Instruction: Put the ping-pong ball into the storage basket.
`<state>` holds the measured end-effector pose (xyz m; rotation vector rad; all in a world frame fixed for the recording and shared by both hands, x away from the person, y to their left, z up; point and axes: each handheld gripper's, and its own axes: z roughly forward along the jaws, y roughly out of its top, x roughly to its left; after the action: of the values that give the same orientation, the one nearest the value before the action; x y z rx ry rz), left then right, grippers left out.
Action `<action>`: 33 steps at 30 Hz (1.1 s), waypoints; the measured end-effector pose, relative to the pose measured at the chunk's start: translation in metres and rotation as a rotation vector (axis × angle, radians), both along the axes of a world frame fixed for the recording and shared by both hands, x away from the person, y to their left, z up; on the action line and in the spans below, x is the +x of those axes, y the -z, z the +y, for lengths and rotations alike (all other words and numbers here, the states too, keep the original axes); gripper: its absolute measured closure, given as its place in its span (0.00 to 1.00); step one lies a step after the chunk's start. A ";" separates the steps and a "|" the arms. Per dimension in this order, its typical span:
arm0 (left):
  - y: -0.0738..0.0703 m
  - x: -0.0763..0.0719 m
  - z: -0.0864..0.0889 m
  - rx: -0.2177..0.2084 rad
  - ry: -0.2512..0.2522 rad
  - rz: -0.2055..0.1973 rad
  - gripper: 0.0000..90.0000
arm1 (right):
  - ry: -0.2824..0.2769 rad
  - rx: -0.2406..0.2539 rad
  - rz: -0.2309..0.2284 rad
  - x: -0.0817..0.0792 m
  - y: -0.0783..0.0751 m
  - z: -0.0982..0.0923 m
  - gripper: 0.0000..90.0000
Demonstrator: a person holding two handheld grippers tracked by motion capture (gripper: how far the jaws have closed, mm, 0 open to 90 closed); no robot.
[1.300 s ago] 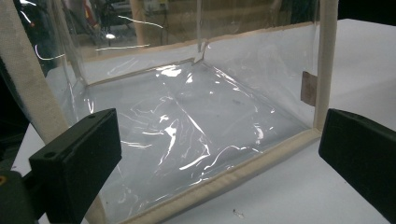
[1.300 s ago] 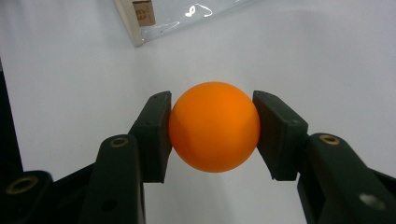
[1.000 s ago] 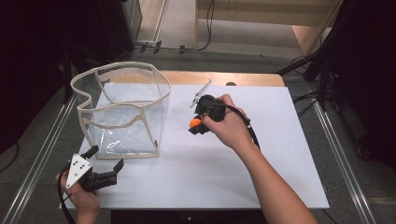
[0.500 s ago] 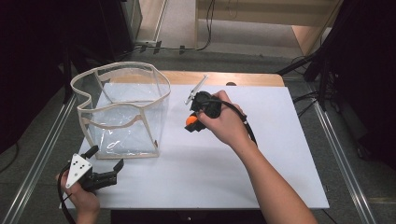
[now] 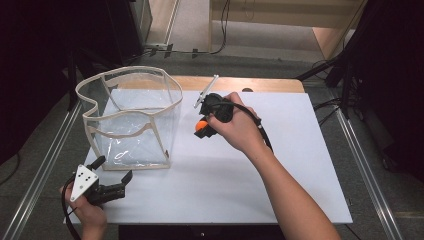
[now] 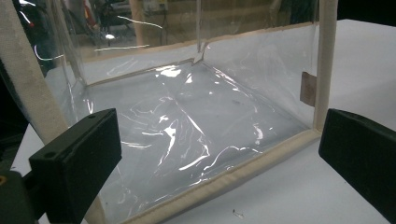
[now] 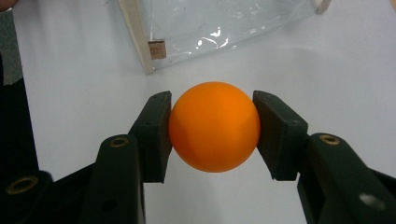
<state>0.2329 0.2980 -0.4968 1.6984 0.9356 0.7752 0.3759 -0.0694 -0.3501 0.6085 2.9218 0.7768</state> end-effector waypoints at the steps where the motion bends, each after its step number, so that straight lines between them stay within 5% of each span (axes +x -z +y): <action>1: 0.000 0.000 0.000 0.000 0.000 0.000 0.00 | -0.004 0.003 -0.002 0.001 -0.001 0.000 0.53; 33: 0.000 0.000 0.000 -0.006 0.004 0.000 0.00 | -0.024 0.001 -0.020 0.012 -0.030 0.011 0.53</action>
<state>0.2331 0.2978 -0.4967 1.6944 0.9331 0.7695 0.3883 -0.0579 -0.3202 0.5636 2.9159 0.7817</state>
